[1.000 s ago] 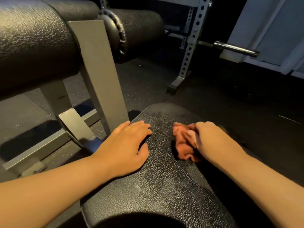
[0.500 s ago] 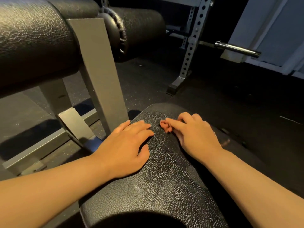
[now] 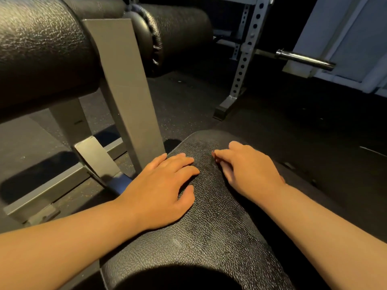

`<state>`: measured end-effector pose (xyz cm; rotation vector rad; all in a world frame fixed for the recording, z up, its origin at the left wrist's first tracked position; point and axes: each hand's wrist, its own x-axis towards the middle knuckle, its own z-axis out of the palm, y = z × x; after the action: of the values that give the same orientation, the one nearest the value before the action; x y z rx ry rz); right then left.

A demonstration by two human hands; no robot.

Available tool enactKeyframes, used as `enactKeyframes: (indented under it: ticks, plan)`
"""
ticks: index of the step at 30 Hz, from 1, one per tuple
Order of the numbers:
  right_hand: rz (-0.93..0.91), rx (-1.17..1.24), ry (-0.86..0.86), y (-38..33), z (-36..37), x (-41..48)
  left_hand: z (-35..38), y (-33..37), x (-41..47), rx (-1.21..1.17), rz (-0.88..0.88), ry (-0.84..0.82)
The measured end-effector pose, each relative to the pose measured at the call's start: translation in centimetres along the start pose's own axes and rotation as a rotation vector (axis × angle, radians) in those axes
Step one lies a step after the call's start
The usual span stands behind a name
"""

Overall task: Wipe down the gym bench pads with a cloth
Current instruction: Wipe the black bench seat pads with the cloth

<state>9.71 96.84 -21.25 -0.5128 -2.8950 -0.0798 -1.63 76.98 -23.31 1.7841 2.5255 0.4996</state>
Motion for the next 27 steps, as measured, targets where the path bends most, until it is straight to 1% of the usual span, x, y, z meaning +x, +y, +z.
enactKeyframes:
  ticks: [2, 4, 6, 8, 11, 13, 17, 21, 23, 27]
  plan:
    - [-0.093, 0.003, -0.039, -0.8, -0.4, -1.5, 0.1, 0.0, 0.0, 0.003, 0.0, 0.011]
    - [-0.132, -0.054, -0.036, -0.9, -0.6, -1.3, 0.1, -0.1, 0.1, 0.003, 0.003, 0.015]
    - [-0.104, -0.099, -0.004, -0.6, -0.5, -0.4, 0.2, -0.1, 0.1, 0.002, 0.009, 0.012]
    - [-0.073, -0.096, -0.003, -0.8, -0.4, -0.3, 0.2, -0.1, 0.0, 0.002, 0.009, 0.015]
    - [-0.117, -0.037, -0.026, -1.4, -0.8, -2.3, 0.2, 0.0, 0.0, 0.005, 0.013, 0.015]
    - [-0.133, -0.046, -0.025, -1.4, -0.8, -2.6, 0.2, 0.0, 0.0, 0.007, 0.008, 0.018]
    - [-0.06, -0.125, 0.014, -1.7, -0.2, -0.2, 0.3, -0.1, 0.1, 0.02, 0.012, 0.021]
    - [-0.089, -0.081, -0.026, -1.7, -0.5, -1.9, 0.3, 0.1, 0.0, 0.018, 0.013, 0.021]
    - [-0.085, -0.101, -0.036, -1.5, -0.5, -2.3, 0.4, 0.0, 0.0, 0.02, 0.003, 0.025]
    - [0.001, -0.141, 0.005, -1.9, 0.6, 0.5, 0.4, 0.0, 0.1, 0.019, 0.007, 0.025]
